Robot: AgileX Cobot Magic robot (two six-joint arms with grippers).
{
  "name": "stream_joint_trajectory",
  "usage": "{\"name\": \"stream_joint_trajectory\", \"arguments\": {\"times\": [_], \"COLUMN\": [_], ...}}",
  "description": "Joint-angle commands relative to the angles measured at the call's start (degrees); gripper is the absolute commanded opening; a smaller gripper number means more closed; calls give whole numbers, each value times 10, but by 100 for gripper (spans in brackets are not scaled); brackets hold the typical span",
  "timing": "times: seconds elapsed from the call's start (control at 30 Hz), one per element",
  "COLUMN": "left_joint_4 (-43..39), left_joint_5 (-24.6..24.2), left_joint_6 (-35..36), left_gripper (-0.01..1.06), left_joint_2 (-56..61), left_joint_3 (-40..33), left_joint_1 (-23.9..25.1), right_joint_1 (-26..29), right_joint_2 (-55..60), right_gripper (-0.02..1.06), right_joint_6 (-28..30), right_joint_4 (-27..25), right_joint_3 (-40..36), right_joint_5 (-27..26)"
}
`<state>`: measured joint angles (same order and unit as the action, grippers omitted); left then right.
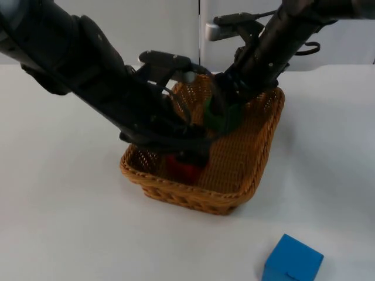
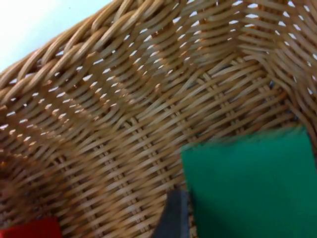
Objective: Pick up one cube with each hand and place exactly two cubes into the same basket, leaving the remaining cube outside.
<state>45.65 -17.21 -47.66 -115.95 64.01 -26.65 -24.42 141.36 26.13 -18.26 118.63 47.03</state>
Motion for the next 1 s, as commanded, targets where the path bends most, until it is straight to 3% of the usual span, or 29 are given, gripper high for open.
{"name": "stream_joint_trajectory", "arguments": {"times": [0.0, 0.5, 0.7, 0.97], "left_joint_4": [10, 10, 6, 3], "left_joint_5": [1, -8, -36, -49], "left_joint_6": [1, 1, 1, 1], "left_gripper": [79, 79, 79, 79], "left_joint_2": [20, 116, 184, 257], "left_joint_3": [4, 4, 4, 4], "left_joint_1": [-3, -3, -3, -3], "right_joint_1": [-3, -3, -3, -3], "right_joint_2": [-7, -147, -212, -267], "right_gripper": [71, 70, 70, 70], "right_joint_6": [5, 5, 5, 5], "right_joint_4": [-3, 1, 1, 0], "right_joint_3": [5, 5, 5, 5], "right_joint_5": [12, 45, 61, 120]}}
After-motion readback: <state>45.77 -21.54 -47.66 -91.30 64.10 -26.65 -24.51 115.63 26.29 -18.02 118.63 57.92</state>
